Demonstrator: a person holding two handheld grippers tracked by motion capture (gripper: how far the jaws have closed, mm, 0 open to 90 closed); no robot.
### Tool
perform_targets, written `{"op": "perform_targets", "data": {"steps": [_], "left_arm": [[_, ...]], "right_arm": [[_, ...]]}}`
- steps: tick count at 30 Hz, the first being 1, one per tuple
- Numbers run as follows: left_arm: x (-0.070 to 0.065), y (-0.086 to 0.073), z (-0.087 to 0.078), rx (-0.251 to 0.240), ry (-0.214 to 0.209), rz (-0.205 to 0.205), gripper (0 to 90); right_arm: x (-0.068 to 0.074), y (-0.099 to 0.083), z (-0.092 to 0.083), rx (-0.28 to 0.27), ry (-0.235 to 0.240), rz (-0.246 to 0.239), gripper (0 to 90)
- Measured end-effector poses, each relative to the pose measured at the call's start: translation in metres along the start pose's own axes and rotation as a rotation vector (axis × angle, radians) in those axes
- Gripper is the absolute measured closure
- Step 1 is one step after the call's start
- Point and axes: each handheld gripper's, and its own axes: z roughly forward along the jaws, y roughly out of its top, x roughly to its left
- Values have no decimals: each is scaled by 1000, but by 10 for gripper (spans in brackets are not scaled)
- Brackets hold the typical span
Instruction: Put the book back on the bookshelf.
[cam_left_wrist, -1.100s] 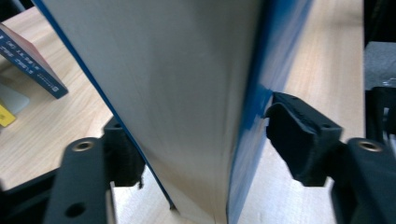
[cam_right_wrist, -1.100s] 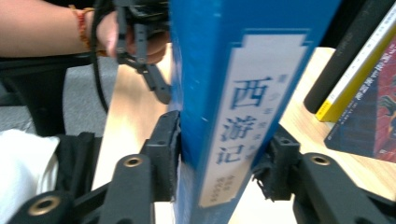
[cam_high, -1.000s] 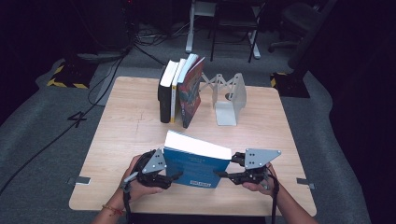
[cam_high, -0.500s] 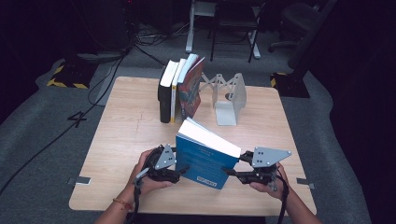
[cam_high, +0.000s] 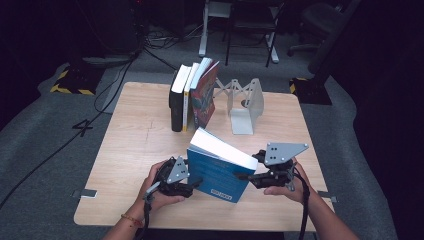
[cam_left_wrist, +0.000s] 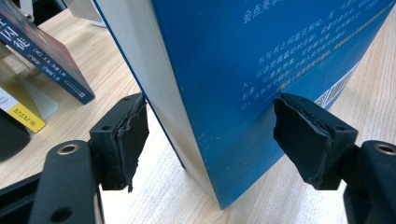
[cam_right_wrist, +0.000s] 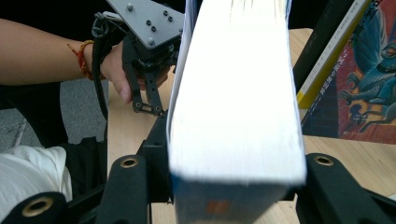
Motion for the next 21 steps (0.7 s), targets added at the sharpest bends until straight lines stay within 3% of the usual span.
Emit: {"op": "perform_targets", "data": {"steps": [4, 9, 11, 16, 21], "left_arm": [[-1, 0, 0, 1, 2, 2, 265], [-2, -6, -4, 27, 23, -1, 274], [0, -13, -8, 41, 22, -26, 270], [4, -35, -18, 118, 34, -70, 233], [2, -55, -25, 196, 49, -53, 215]], "right_arm": [[1, 9, 6, 16, -7, -4, 524], [-2, 16, 13, 50, 22, 10, 543], [-2, 18, 15, 64, 22, 8, 554], [-1, 23, 17, 89, 24, 2, 593], [0, 24, 16, 101, 26, -13, 603]]}}
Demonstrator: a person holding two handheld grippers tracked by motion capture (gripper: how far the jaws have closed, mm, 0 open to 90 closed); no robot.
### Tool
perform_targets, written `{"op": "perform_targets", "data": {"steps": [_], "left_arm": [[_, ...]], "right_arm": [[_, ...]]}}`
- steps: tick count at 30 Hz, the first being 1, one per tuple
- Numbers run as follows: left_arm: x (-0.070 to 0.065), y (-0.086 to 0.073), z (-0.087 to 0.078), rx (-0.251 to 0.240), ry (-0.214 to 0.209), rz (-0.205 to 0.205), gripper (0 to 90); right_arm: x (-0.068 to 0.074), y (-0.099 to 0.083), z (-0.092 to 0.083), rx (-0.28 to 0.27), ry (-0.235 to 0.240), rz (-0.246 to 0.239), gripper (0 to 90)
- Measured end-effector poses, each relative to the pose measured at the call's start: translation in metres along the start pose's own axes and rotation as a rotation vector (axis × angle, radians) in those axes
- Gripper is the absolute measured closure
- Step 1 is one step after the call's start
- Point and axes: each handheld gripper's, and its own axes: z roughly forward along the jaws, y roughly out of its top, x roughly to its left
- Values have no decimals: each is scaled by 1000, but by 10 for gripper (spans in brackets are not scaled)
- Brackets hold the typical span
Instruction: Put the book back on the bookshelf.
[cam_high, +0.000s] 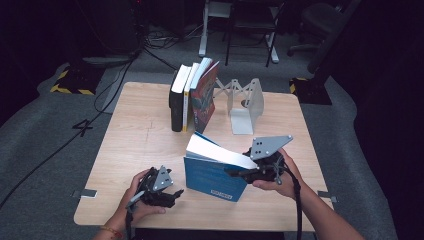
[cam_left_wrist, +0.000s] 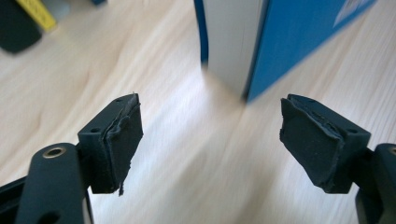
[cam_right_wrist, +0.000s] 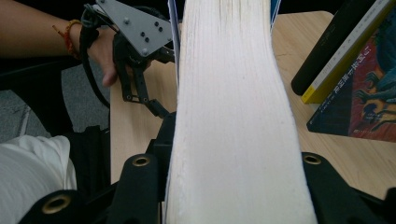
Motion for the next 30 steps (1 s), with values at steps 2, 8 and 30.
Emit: {"op": "perform_targets", "data": {"steps": [2, 8, 30], "left_arm": [[1, -6, -1, 8, -6, -7, 215], [2, -18, 4, 21, -23, -54, 214], [11, -22, 12, 26, -86, -125, 173]], "right_arm": [[0, 0, 0, 2, -3, 3, 604], [-1, 0, -1, 0, -19, 23, 607], [-23, 16, -15, 42, -111, 105, 611]]}}
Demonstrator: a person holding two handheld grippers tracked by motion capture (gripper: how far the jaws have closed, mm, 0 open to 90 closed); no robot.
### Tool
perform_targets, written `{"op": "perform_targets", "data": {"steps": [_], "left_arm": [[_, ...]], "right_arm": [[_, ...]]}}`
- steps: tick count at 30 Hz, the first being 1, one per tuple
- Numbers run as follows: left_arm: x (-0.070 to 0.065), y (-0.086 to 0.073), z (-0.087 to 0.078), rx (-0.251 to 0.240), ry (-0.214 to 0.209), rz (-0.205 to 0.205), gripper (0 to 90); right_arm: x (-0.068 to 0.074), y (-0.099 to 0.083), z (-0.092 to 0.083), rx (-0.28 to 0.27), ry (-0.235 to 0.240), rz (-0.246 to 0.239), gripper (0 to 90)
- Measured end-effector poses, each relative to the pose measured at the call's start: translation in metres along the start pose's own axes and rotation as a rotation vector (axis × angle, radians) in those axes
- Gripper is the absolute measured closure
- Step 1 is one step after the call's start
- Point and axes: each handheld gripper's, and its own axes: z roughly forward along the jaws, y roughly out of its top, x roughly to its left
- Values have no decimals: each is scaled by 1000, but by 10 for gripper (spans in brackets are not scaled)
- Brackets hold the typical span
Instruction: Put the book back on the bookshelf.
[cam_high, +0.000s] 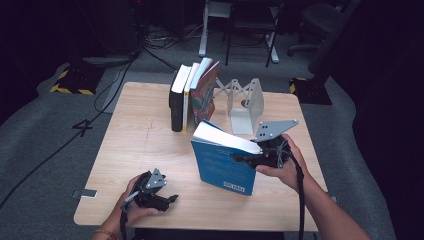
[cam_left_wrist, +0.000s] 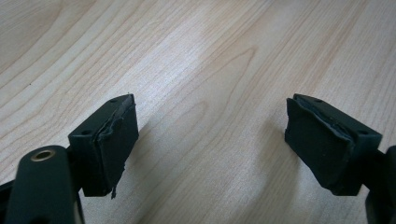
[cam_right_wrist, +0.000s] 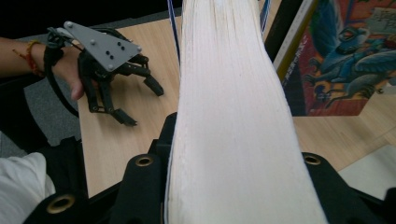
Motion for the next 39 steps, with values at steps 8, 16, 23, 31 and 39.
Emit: {"op": "perform_targets", "data": {"steps": [8, 16, 23, 31, 39], "left_arm": [[0, 0, 0, 3, 8, -5, 157], [1, 0, 0, 2, 7, -6, 157], [1, 0, 0, 2, 7, -5, 157], [1, 0, 0, 2, 7, -5, 157], [1, 0, 0, 3, 4, -4, 157]], "right_arm": [[-7, 3, -6, 15, -52, 7, 611], [-18, 3, -9, 23, -93, 21, 611], [-32, 2, -17, 4, -134, 55, 611], [-55, 3, -30, -32, -206, 107, 611], [-81, 3, -40, -62, -293, 161, 611]]}}
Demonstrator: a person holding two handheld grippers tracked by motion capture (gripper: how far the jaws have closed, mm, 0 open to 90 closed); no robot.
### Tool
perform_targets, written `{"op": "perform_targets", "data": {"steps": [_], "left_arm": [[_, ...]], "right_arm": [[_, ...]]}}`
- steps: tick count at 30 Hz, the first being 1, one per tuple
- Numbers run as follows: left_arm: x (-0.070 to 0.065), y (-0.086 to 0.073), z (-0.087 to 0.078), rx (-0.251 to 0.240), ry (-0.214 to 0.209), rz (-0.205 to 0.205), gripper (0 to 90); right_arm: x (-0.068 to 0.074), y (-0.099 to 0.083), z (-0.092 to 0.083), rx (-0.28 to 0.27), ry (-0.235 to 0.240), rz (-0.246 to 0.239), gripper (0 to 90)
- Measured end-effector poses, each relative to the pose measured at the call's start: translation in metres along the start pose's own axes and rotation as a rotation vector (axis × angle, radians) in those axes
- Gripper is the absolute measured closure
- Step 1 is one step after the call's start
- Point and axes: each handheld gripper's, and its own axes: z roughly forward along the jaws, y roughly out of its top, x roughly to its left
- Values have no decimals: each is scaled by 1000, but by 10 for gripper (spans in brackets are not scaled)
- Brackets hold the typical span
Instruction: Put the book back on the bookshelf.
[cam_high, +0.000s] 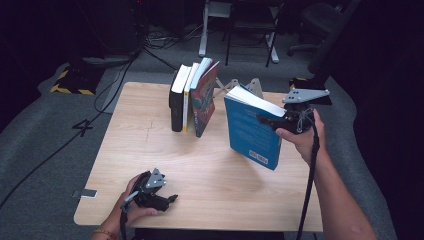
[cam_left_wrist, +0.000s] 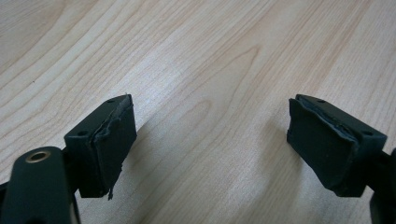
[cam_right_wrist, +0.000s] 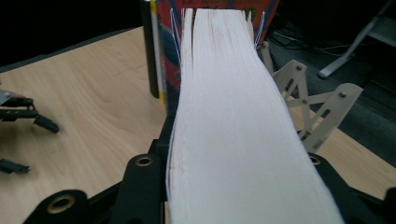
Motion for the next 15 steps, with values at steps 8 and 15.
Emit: {"op": "perform_targets", "data": {"steps": [8, 15], "left_arm": [[0, 0, 0, 0, 0, 0, 158], [0, 0, 0, 0, -3, 2, 158]], "right_arm": [[-20, 6, 0, -32, -78, 48, 611], [-31, 13, 7, -53, -114, 81, 611]]}}
